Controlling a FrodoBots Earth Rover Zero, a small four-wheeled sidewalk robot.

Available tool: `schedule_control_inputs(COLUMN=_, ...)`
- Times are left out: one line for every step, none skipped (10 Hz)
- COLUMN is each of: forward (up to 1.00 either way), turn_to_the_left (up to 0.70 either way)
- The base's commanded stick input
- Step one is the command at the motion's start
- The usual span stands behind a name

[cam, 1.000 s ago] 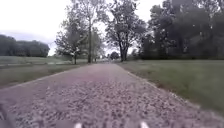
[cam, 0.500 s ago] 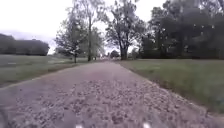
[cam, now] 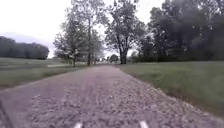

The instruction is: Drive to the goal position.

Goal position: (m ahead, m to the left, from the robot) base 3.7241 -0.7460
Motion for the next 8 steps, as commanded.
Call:
schedule_control_inputs(forward=0.7, turn_to_the_left=0.0)
schedule_control_inputs(forward=0.7, turn_to_the_left=0.0)
schedule_control_inputs(forward=0.7, turn_to_the_left=0.0)
schedule_control_inputs(forward=0.7, turn_to_the_left=0.0)
schedule_control_inputs(forward=0.7, turn_to_the_left=0.0)
schedule_control_inputs(forward=0.7, turn_to_the_left=0.0)
schedule_control_inputs(forward=0.7, turn_to_the_left=0.0)
schedule_control_inputs(forward=0.7, turn_to_the_left=0.0)
